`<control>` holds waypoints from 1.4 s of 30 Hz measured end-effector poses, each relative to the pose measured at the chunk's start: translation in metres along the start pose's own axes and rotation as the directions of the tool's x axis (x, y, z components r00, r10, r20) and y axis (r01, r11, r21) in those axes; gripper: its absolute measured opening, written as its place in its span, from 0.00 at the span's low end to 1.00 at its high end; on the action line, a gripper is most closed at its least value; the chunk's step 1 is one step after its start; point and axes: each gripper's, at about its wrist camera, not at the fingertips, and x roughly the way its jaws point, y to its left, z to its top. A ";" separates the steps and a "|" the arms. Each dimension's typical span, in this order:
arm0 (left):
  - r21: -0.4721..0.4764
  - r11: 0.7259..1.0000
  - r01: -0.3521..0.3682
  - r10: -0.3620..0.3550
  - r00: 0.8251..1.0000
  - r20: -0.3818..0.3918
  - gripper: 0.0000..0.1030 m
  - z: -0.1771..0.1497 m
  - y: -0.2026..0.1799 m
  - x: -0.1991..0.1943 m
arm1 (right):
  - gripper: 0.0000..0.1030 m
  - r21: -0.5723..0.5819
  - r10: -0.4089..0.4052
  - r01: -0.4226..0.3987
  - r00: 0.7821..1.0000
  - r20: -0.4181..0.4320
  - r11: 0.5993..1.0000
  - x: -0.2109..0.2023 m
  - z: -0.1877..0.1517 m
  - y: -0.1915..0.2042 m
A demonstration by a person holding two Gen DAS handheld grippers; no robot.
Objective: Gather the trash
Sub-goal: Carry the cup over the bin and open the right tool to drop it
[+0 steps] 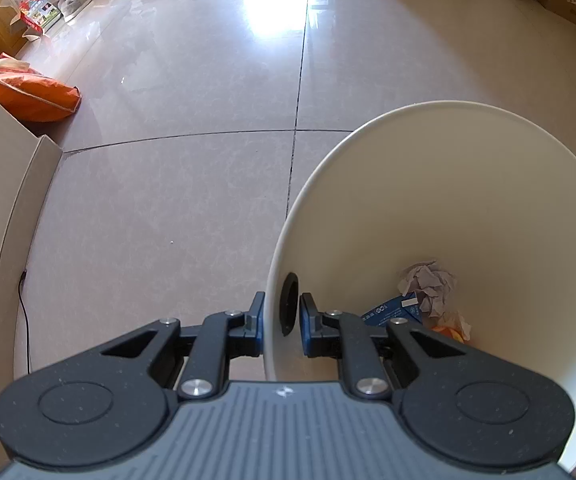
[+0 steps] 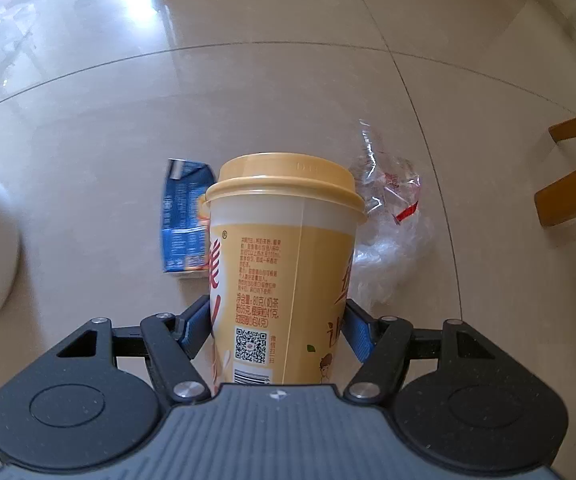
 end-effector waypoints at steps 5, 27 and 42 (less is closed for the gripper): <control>0.000 1.000 0.002 -0.002 1.000 0.000 0.14 0.000 0.000 -0.001 | 0.71 -0.059 0.033 -0.032 0.999 0.019 0.998 -0.034 -0.001 0.020; -0.018 0.999 0.040 -0.040 0.999 0.001 0.14 0.000 0.007 -0.002 | 0.71 -0.493 0.316 -0.214 0.939 0.134 0.844 -0.190 0.031 0.186; -0.029 0.998 0.054 -0.054 0.999 0.000 0.14 -0.002 0.008 -0.002 | 0.71 -0.612 0.440 -0.289 0.891 0.108 0.736 -0.203 0.057 0.264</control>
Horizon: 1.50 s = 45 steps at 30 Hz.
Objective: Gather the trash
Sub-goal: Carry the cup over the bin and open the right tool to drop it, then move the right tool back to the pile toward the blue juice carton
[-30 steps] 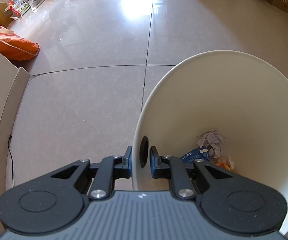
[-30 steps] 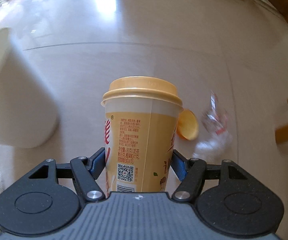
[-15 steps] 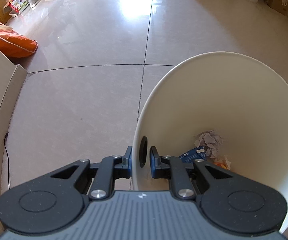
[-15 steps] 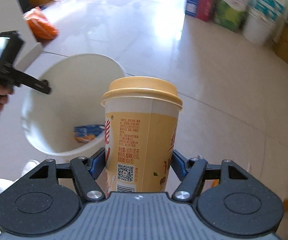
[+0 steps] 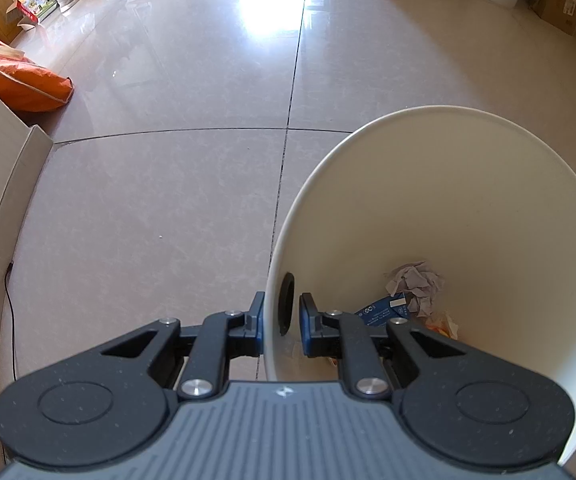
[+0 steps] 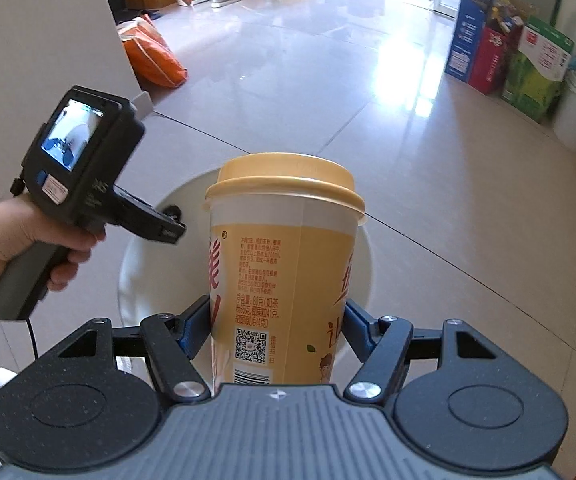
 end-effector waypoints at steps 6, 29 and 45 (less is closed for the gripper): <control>-0.004 1.000 0.007 -0.007 1.000 0.000 0.14 0.000 0.002 0.000 | 0.71 -0.010 0.006 -0.006 1.000 0.010 1.000 0.013 0.011 0.010; -0.003 1.000 0.014 -0.014 1.000 -0.002 0.14 0.001 0.005 0.002 | 0.98 0.129 -0.036 0.034 0.999 0.013 0.991 0.011 -0.019 -0.030; 0.001 1.000 0.005 -0.005 1.000 -0.003 0.14 0.001 0.003 0.003 | 0.98 0.338 -0.200 0.191 0.980 -0.009 0.922 0.011 -0.110 -0.116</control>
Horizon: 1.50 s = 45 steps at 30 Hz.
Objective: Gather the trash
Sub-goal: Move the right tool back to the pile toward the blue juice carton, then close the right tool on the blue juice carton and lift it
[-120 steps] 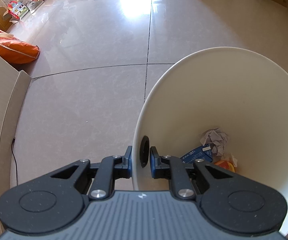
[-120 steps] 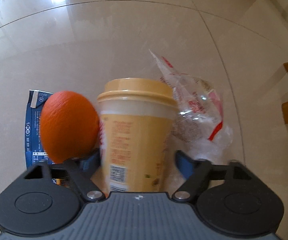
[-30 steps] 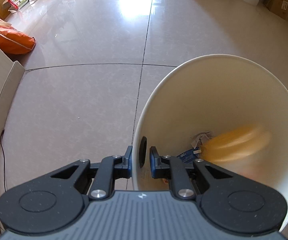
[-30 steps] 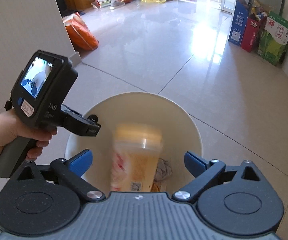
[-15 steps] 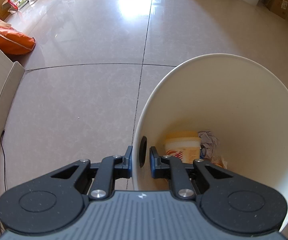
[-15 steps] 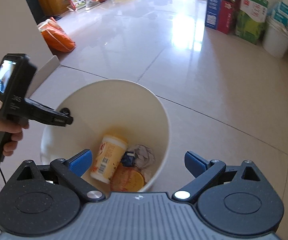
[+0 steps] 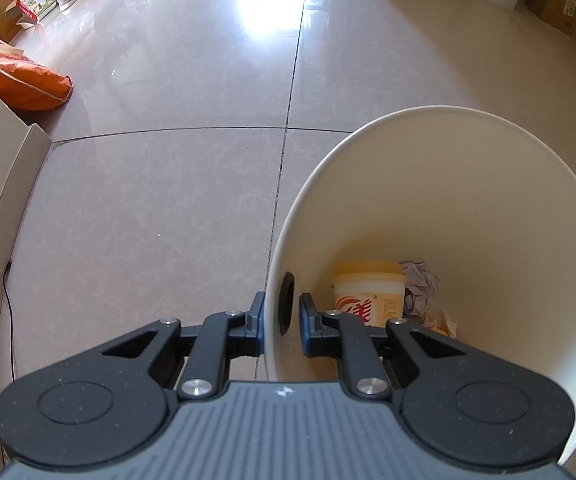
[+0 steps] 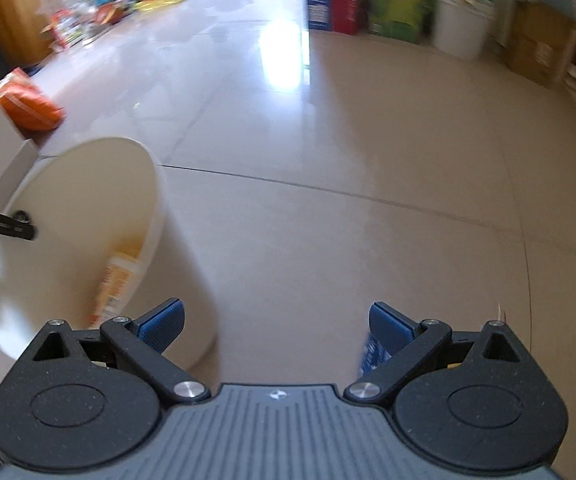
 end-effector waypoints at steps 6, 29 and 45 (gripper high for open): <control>0.003 1.000 -0.005 0.005 1.000 0.000 0.14 0.000 -0.002 0.000 | 0.98 0.117 -0.054 0.055 0.998 -0.014 0.992 0.039 -0.062 -0.027; 0.021 0.999 -0.024 0.024 1.000 -0.011 0.14 0.003 -0.008 0.002 | 0.96 0.193 -0.170 0.210 0.964 -0.204 0.958 0.205 -0.129 -0.107; 0.025 0.999 -0.027 0.028 1.000 -0.012 0.14 0.001 -0.011 0.003 | 0.86 0.205 -0.170 0.219 0.958 -0.231 0.954 0.245 -0.098 -0.120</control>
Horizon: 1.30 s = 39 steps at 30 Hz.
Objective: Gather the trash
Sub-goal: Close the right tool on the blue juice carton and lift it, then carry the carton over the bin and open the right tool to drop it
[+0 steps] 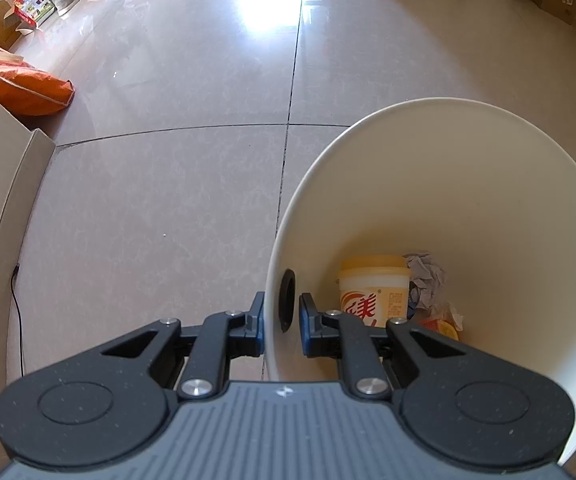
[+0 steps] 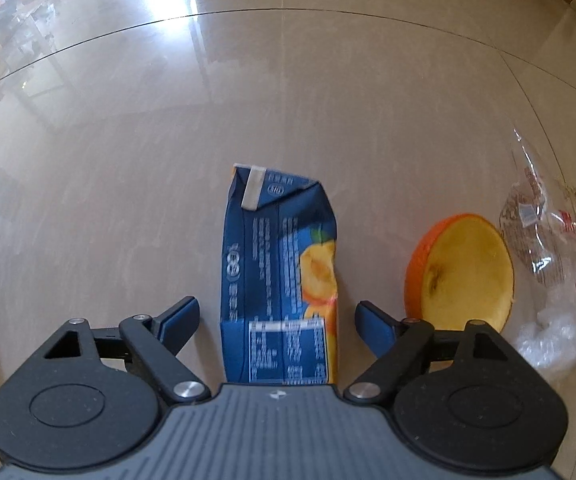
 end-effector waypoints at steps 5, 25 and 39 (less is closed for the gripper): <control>0.002 1.000 0.000 0.000 1.000 0.000 0.14 0.000 0.001 0.001 | 0.79 0.019 -0.008 0.008 1.000 -0.001 1.000 0.001 0.009 -0.001; 0.032 0.999 -0.007 0.007 1.000 0.002 0.14 -0.001 -0.004 0.001 | 0.56 -0.038 0.017 -0.017 1.000 0.008 0.999 -0.079 0.028 0.020; 0.038 0.999 -0.010 0.011 1.000 -0.020 0.13 0.003 -0.005 0.003 | 0.55 -0.296 0.206 -0.165 0.972 0.114 0.941 -0.270 0.060 0.085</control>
